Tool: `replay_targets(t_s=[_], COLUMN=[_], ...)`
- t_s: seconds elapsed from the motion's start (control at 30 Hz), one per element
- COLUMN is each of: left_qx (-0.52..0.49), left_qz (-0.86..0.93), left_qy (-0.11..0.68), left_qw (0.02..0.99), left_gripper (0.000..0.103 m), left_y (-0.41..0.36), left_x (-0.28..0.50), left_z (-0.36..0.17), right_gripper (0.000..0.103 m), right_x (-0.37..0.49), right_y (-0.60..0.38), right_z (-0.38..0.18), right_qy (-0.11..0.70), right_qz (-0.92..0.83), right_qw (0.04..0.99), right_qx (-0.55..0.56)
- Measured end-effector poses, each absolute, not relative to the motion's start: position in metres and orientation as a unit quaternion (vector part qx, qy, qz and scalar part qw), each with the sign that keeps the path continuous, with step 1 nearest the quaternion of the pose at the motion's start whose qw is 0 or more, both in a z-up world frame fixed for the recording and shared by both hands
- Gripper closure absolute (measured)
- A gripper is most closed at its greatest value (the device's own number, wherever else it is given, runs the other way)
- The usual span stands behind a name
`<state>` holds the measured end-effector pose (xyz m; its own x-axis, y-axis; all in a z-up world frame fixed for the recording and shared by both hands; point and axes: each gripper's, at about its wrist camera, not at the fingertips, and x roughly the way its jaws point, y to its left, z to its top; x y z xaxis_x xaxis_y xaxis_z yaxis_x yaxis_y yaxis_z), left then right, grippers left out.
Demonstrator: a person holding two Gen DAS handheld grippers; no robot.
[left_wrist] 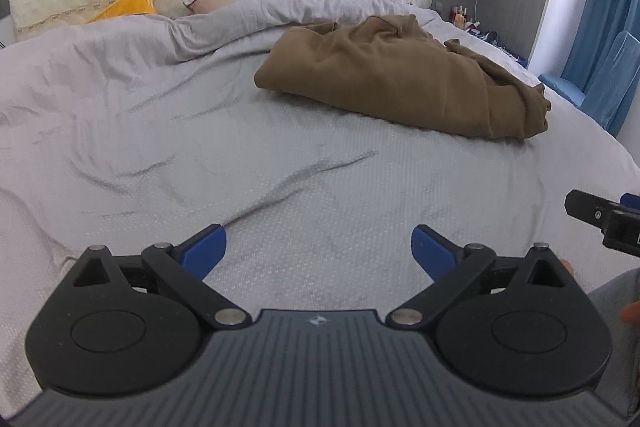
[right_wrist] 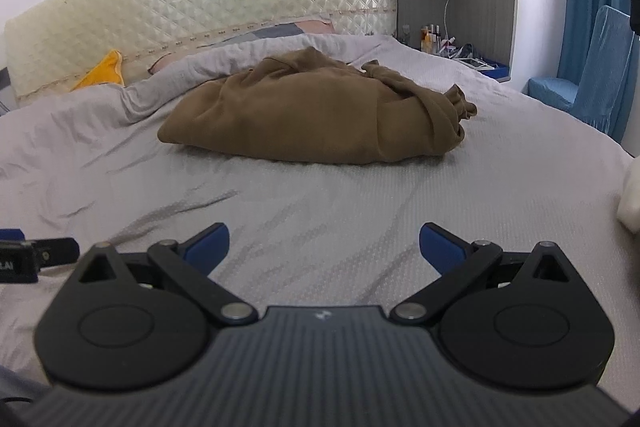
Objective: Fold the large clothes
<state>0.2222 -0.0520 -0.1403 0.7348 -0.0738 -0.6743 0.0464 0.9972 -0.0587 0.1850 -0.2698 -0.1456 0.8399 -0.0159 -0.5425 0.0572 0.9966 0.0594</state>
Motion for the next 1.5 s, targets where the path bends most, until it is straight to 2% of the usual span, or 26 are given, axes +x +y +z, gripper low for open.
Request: replay_targets(t_s=[0.17,0.37,0.6,0.73,1.03,1.33,1.5], left_qx=[-0.018,-0.015,-0.013,-0.013,-0.001,0.002,0.009], left_qz=[-0.027,-0.017,-0.013,-0.012,-0.015,-0.014,-0.012], left_qy=[0.338,0.273,0.250,0.251,0.307,0.290,0.302], left_qw=[0.940,0.962,0.968,0.968,0.951,0.957,0.953], left_gripper=[0.002,0.002,0.002,0.002,0.002,0.002,0.002], left_y=[-0.051,-0.052,-0.054,-0.054,-0.056,-0.057,-0.062], left_x=[0.218,0.204,0.198,0.198,0.208,0.205,0.231], left_z=[-0.137,-0.121,-0.114,-0.114,-0.129,-0.129,-0.135], right_gripper=[0.000,0.000,0.000,0.000,0.000,0.000,0.000], right_x=[0.184,0.165,0.165,0.164,0.175,0.169,0.183], right_y=[-0.271,-0.270,-0.267,-0.266,-0.267,-0.267,-0.267], right_z=[-0.145,-0.138,-0.135,-0.135,-0.141,-0.139,-0.130], right_qy=[0.273,0.206,0.196,0.198,0.252,0.221,0.239], right_qz=[-0.017,-0.016,-0.017,-0.018,-0.024,-0.021,-0.017], right_qw=[0.961,0.978,0.980,0.980,0.967,0.975,0.970], right_qx=[0.042,0.042,0.027,0.025,0.029,0.028,0.041])
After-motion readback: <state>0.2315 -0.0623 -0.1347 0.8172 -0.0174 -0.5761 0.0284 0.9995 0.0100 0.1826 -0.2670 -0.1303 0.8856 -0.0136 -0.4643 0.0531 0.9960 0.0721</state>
